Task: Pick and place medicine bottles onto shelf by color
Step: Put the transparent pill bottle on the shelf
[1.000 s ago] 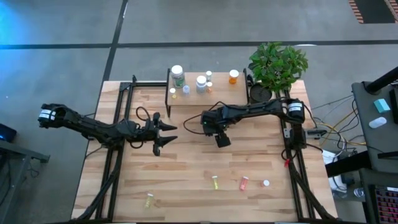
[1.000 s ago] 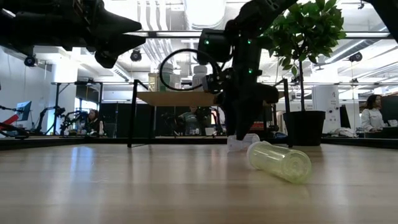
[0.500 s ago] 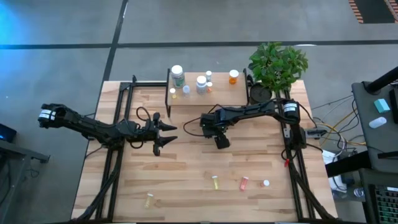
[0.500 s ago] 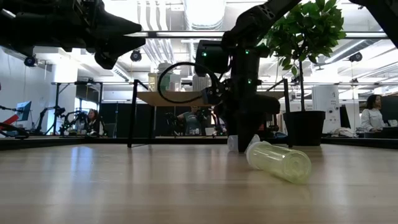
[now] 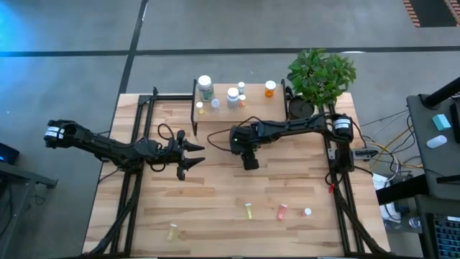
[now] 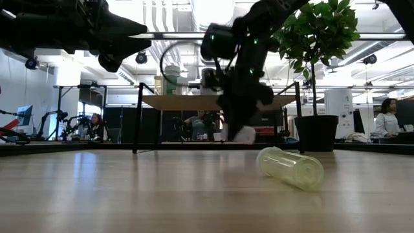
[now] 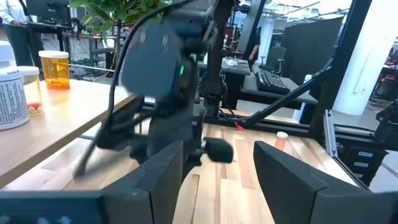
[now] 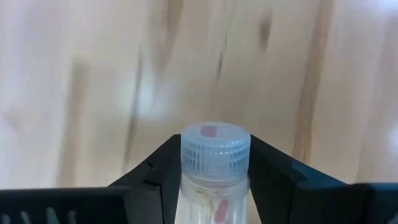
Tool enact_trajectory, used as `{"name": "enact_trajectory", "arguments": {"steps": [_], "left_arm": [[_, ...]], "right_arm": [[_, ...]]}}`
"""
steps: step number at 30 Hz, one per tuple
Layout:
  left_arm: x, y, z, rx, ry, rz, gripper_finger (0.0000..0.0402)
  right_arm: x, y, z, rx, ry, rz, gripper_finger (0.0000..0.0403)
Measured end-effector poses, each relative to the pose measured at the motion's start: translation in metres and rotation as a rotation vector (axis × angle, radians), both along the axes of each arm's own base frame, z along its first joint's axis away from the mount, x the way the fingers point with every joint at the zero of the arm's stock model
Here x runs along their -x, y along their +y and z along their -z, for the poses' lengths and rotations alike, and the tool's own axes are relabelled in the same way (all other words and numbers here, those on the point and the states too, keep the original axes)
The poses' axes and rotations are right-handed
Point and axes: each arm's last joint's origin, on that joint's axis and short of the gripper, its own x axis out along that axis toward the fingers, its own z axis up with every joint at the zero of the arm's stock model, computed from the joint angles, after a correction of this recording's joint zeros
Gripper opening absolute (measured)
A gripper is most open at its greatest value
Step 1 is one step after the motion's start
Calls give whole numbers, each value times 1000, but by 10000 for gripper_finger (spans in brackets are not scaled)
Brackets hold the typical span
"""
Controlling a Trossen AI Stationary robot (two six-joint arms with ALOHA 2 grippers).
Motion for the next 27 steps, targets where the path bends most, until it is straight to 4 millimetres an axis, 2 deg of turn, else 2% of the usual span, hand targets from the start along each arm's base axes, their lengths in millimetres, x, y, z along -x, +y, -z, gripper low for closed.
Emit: {"name": "enact_trajectory", "arguments": {"steps": [4,8,13,20,27], "left_arm": [[0,0,0,0,1,0,183],[2,0,-1,-1,-11,6,183],[9,1,-5,-18,-42,6,183],[18,2,-7,-31,-27,8,183],[23,3,-6,-34,-45,7,183]], "right_arm": [[-5,0,-29,-34,-194,30,149],[-4,-4,-62,-20,-406,57,138],[-3,-12,-93,-1,-776,100,142],[4,-29,-82,92,-1090,233,145],[28,-40,-69,191,-1347,351,145]]}}
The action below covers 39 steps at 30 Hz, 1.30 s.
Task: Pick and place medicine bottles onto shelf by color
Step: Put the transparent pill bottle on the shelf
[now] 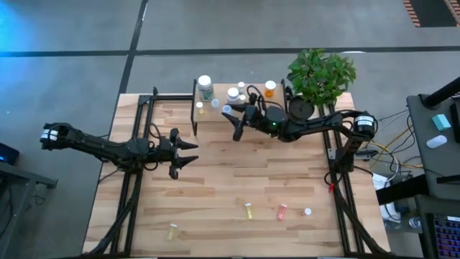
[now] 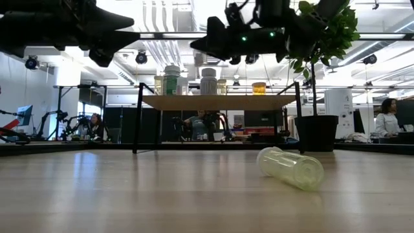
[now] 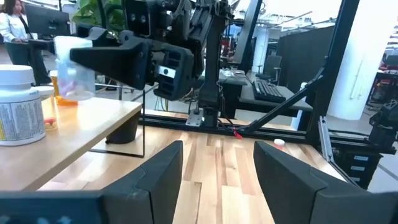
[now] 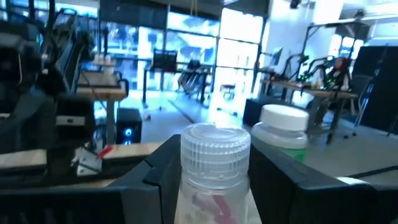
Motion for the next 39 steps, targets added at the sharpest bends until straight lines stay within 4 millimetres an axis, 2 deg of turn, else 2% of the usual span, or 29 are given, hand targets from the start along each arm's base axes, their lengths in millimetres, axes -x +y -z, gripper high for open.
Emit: {"name": "enact_trajectory", "arguments": {"steps": [8,18,25,39], "left_arm": [[-1,0,2,-5,9,0,183],[-1,0,2,1,8,-2,183],[-1,0,2,4,8,-3,183],[0,0,2,4,15,-2,183]], "right_arm": [[2,-9,11,-65,-4,24,145],[-24,-18,38,-89,31,98,146],[-34,-23,43,-61,47,155,148],[-33,-25,51,-83,105,230,152]]}}
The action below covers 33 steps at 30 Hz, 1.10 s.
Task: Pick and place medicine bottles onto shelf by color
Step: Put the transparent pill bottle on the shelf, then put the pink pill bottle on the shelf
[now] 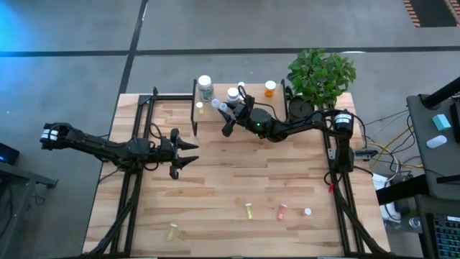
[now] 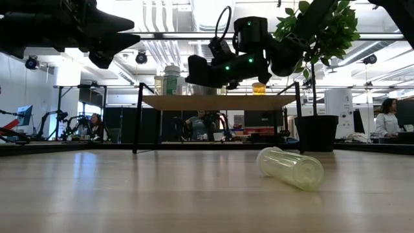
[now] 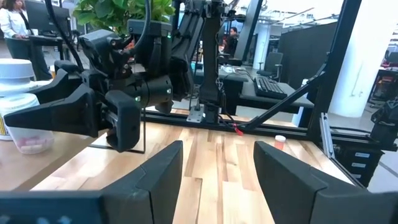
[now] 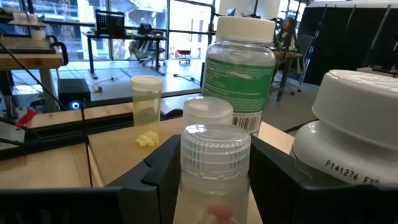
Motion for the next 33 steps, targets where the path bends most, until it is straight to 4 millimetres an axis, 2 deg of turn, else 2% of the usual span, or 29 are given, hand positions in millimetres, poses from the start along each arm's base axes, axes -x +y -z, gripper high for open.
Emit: {"name": "enact_trajectory", "arguments": {"steps": [13,19,33], "left_arm": [[-1,0,1,24,3,2,183],[-1,0,1,26,2,6,183],[-1,0,1,25,3,7,183]], "right_arm": [[-1,2,0,-13,-4,-2,228],[0,3,-1,-28,-12,-4,235],[6,18,-27,0,44,10,235]]}}
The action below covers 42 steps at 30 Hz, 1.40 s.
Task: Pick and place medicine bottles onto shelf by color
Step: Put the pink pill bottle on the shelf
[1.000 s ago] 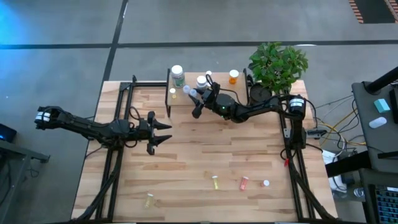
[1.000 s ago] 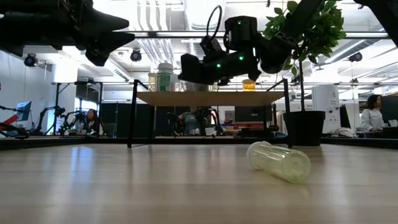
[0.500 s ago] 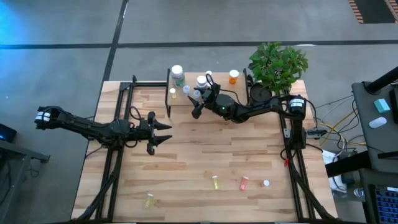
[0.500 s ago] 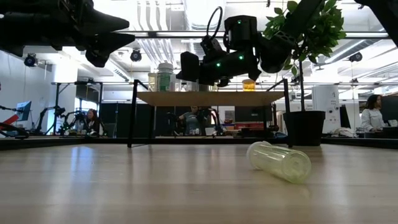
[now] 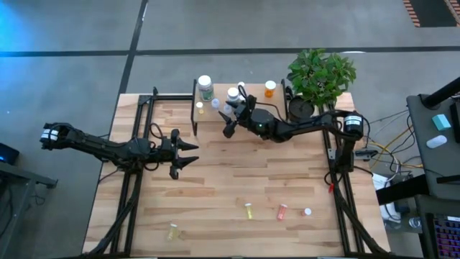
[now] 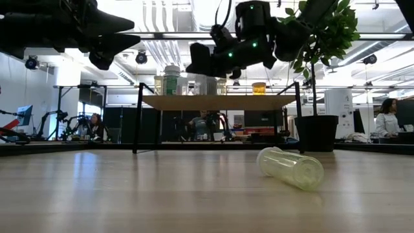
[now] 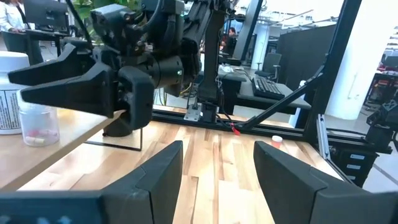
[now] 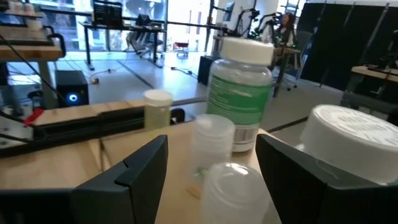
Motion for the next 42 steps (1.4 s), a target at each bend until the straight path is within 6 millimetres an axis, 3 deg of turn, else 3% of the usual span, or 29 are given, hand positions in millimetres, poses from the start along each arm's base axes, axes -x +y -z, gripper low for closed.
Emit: {"name": "enact_trajectory", "arguments": {"steps": [7,13,16,20,24,30,35,42], "left_arm": [[0,0,0,2,-2,0,183],[0,0,-1,7,-8,1,183],[0,0,-6,-11,-33,-1,183],[1,0,-10,-44,-78,-8,183],[0,0,-13,-44,-127,-12,183],[-6,-1,-8,-40,-114,5,183],[-13,-3,2,-27,-52,45,183],[-17,-4,3,-28,-63,61,183]], "right_arm": [[4,19,-21,30,-13,-49,235],[30,52,-55,-42,151,-142,235],[52,72,-75,-211,263,-248,235],[86,92,-95,-585,433,-293,230],[110,116,-95,-888,615,-219,223],[139,145,-84,-1140,875,-35,219],[158,179,-74,-1142,1064,-67,219],[172,220,-63,-1149,1143,-39,219]]}}
